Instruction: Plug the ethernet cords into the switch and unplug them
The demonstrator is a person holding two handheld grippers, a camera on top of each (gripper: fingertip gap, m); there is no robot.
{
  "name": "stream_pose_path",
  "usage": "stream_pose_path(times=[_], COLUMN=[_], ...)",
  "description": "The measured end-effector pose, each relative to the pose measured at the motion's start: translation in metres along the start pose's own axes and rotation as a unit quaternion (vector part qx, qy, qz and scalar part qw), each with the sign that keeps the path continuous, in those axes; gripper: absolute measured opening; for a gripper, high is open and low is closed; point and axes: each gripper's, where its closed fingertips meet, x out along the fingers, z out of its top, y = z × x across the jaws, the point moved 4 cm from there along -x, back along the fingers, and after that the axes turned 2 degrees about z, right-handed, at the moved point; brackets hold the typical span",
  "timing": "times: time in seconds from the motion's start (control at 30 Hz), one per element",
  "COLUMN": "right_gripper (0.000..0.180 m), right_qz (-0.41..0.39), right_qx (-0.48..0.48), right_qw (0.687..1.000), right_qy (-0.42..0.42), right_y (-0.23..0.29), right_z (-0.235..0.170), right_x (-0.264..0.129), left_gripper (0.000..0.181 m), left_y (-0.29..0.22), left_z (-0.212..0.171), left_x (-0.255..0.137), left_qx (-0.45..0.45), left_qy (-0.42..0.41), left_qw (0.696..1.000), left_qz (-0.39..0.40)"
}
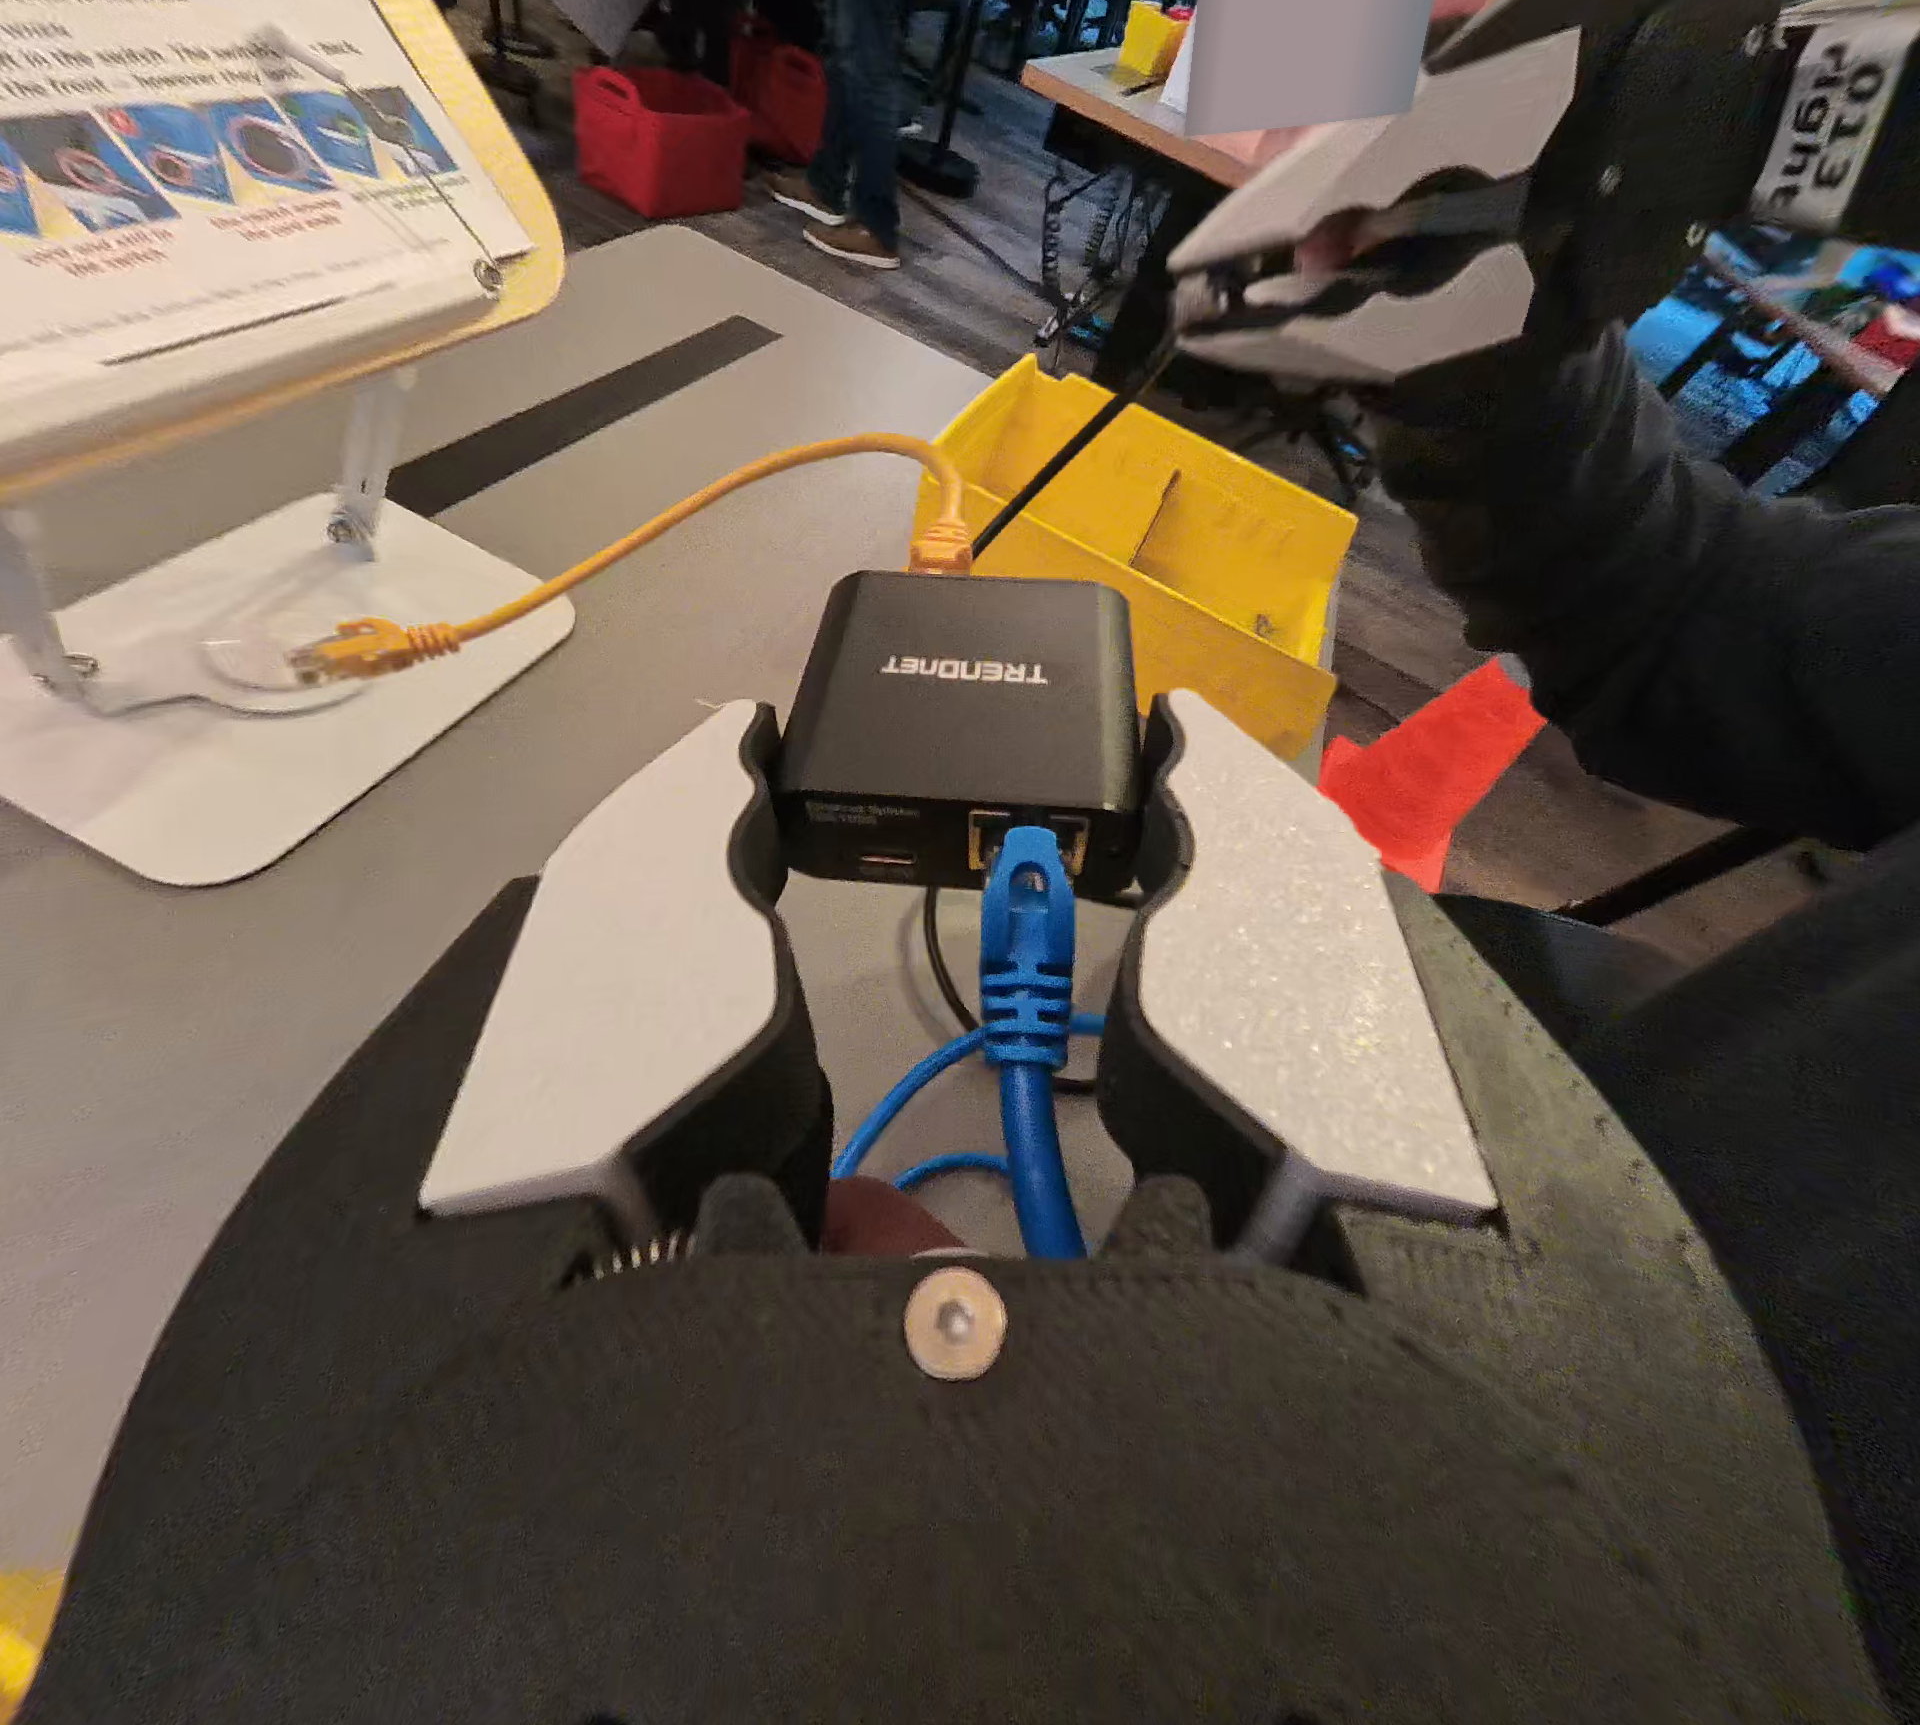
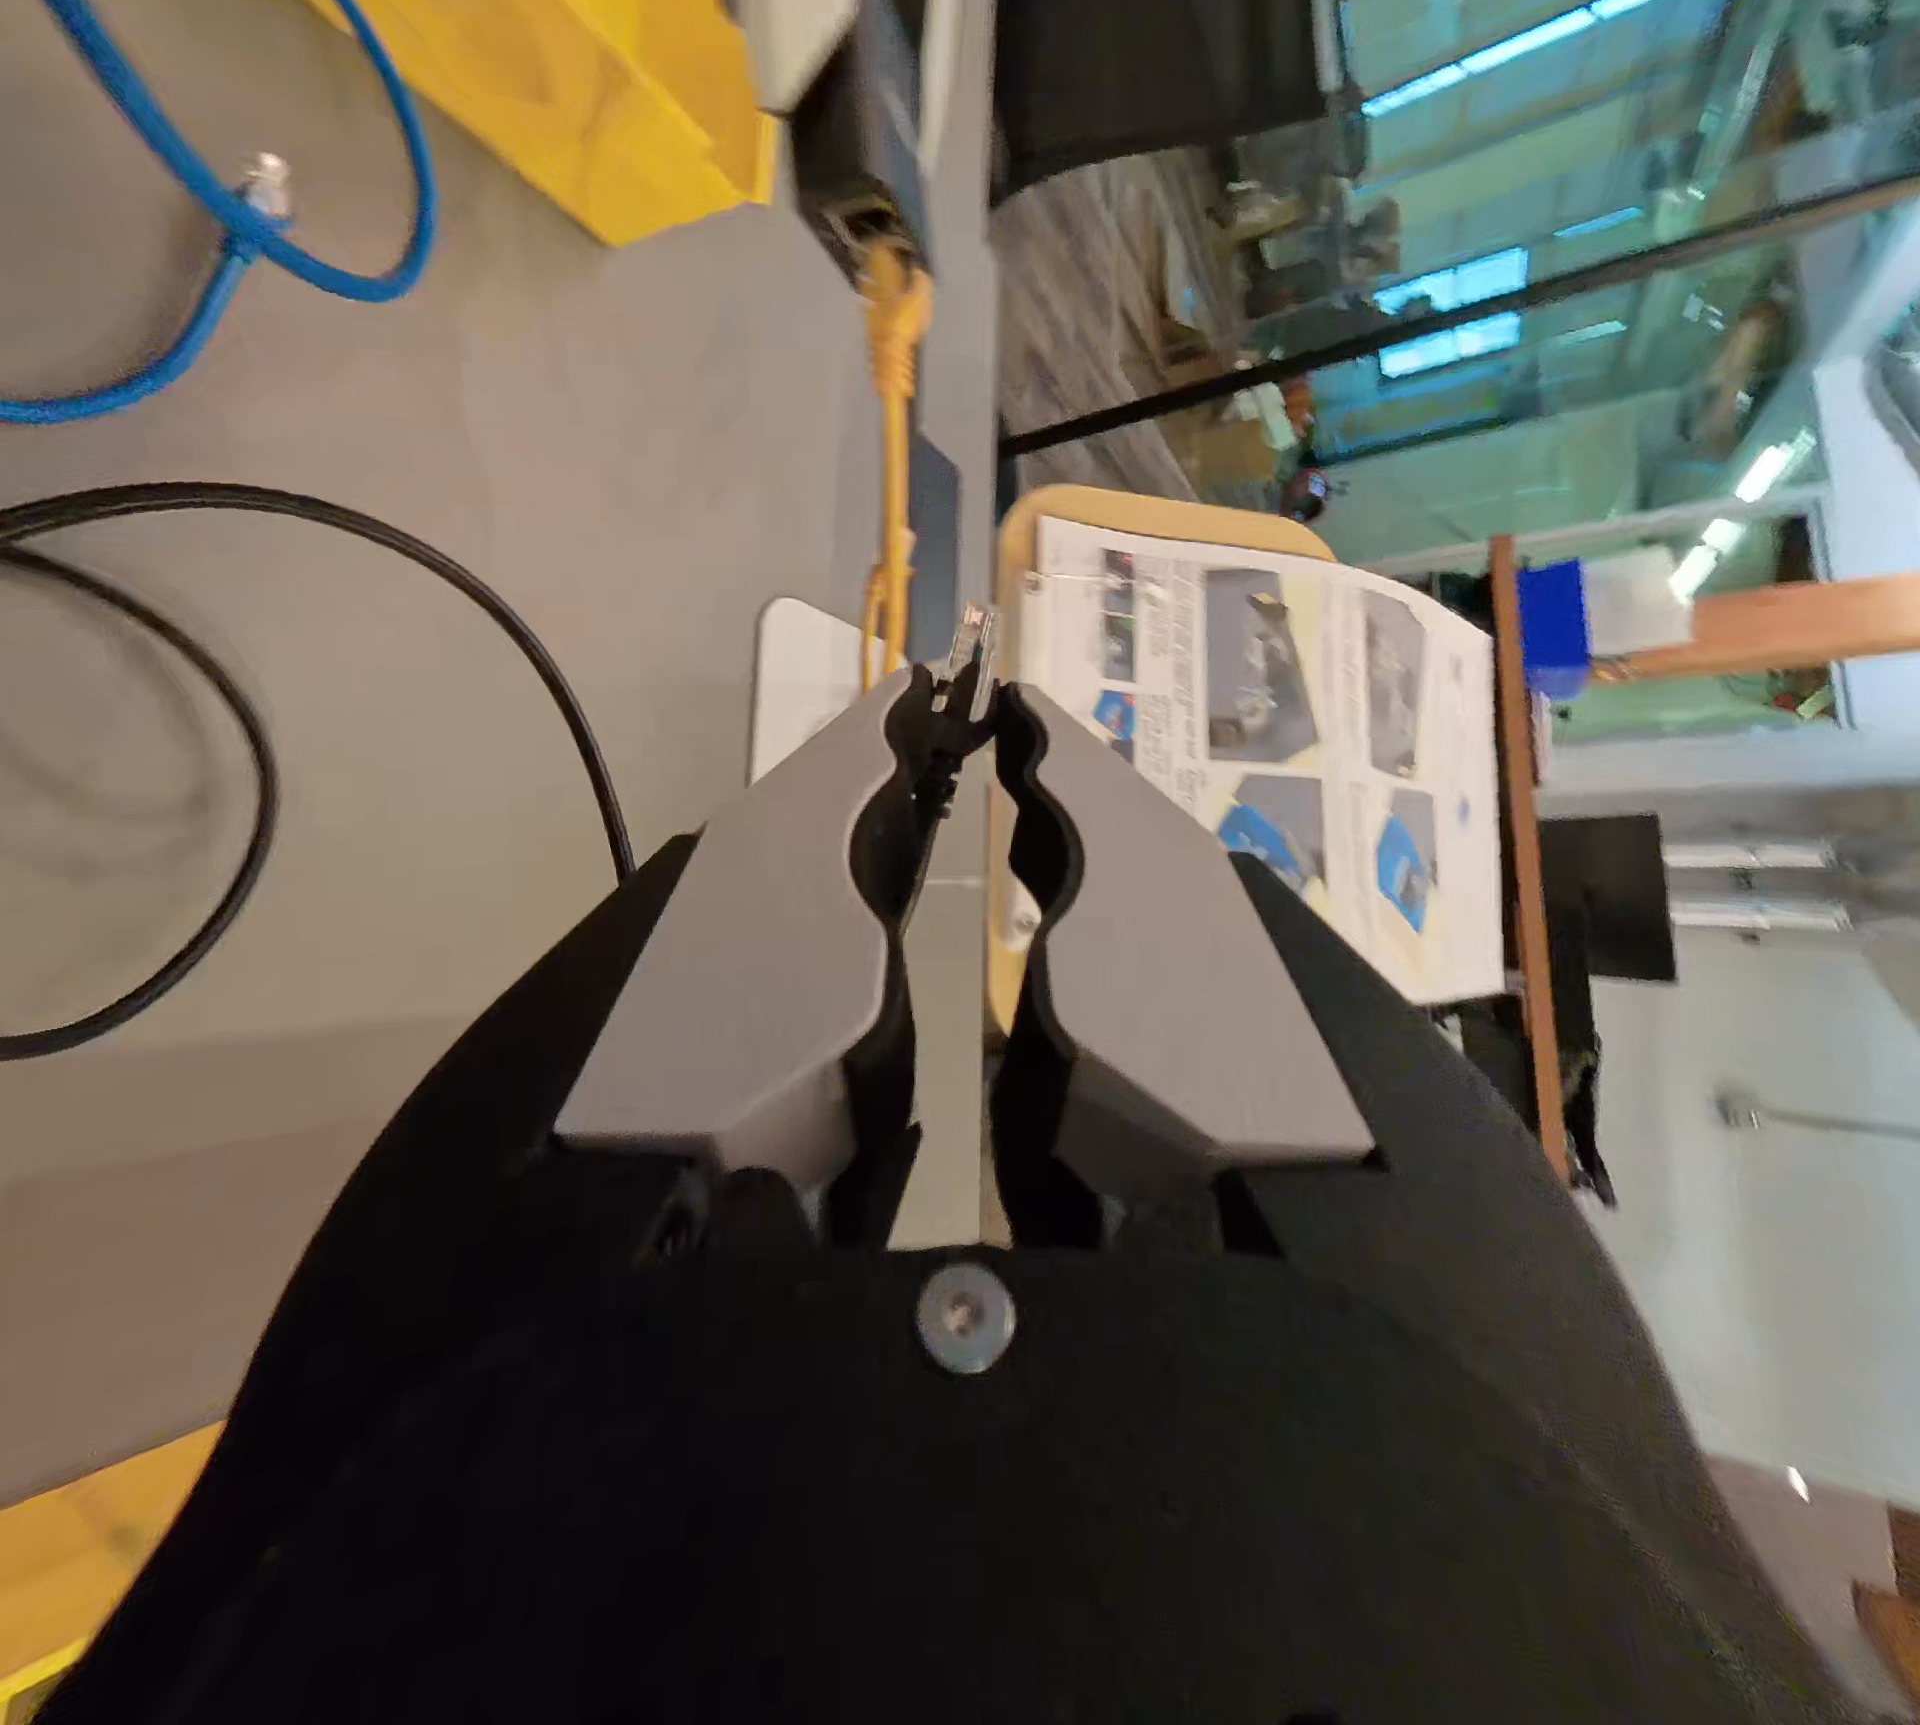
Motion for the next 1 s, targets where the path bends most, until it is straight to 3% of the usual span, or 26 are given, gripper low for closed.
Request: stream_pose_path(times=[0.33,0.7,0.83,1.0], right_gripper=[0.011,0.012,0.011,0.011], right_qz=[-0.127,-0.312,-0.325,-0.317], right_qx=[0.076,0.139,0.143,0.145], right_qw=[0.988,0.934,0.925,0.915], right_qy=[0.036,0.105,0.136,0.203], right_y=[-0.089,-0.19,-0.193,-0.158], right_z=[-0.021,-0.054,-0.068,-0.091], right_x=[-0.088,-0.209,-0.241,-0.256], left_gripper=[0.066,0.066,0.066,0.067], left_y=[0.022,0.021,0.021,0.021], left_z=[0.009,-0.004,-0.008,-0.015], left_x=[-0.041,-0.048,-0.051,-0.048], left_qx=[-0.004,0.003,-0.001,-0.008], left_qy=[-0.078,-0.074,-0.077,-0.074], left_qw=[0.994,0.992,0.992,0.993], left_qz=[0.08,0.098,0.098,0.092])
